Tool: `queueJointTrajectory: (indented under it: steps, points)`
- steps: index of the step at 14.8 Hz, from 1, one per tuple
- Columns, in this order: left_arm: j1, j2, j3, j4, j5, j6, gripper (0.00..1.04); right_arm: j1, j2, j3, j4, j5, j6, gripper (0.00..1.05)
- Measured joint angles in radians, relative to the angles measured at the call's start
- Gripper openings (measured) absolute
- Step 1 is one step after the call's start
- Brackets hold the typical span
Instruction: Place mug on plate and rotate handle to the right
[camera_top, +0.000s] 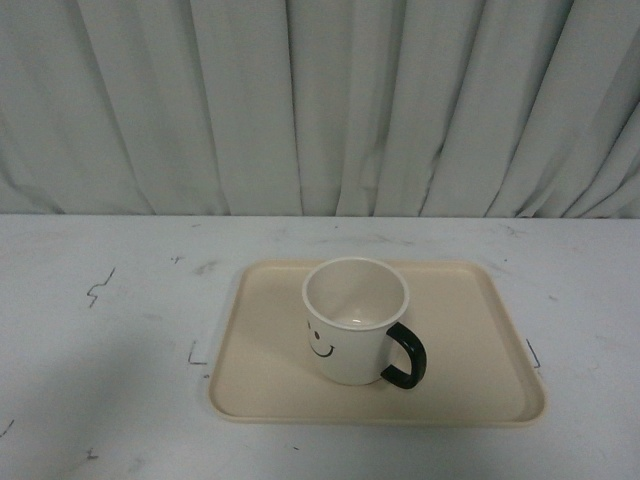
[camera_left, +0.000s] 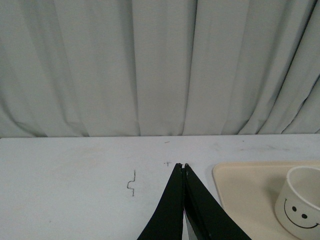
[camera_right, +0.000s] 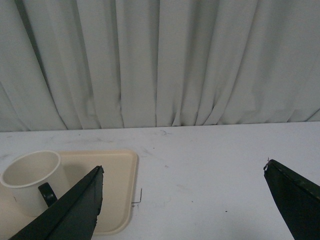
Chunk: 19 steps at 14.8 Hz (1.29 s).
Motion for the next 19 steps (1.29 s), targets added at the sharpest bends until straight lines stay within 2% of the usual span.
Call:
queueJointTrajectory:
  steps: [2, 3, 4, 6, 12, 19]
  points:
    - [0.031, -0.074, -0.022, -0.046, 0.032, 0.0, 0.02, 0.0, 0.0, 0.0, 0.0, 0.0, 0.0, 0.98]
    - [0.103, -0.117, -0.035, -0.079, 0.11, 0.0, 0.02, 0.0, 0.0, 0.0, 0.0, 0.0, 0.0, 0.98]
    - [0.132, -0.151, -0.042, -0.105, 0.112, -0.001, 0.02, 0.0, 0.0, 0.0, 0.0, 0.001, 0.0, 0.98]
    - [0.121, -0.188, -0.078, -0.083, 0.127, -0.001, 0.02, 0.0, 0.0, 0.0, 0.0, 0.0, 0.0, 0.98]
    - [0.123, -0.375, -0.079, -0.272, 0.127, -0.001, 0.02, 0.0, 0.0, 0.0, 0.0, 0.0, 0.0, 0.98]
    - [0.123, -0.51, -0.079, -0.406, 0.127, -0.001, 0.02, 0.0, 0.0, 0.0, 0.0, 0.0, 0.0, 0.98]
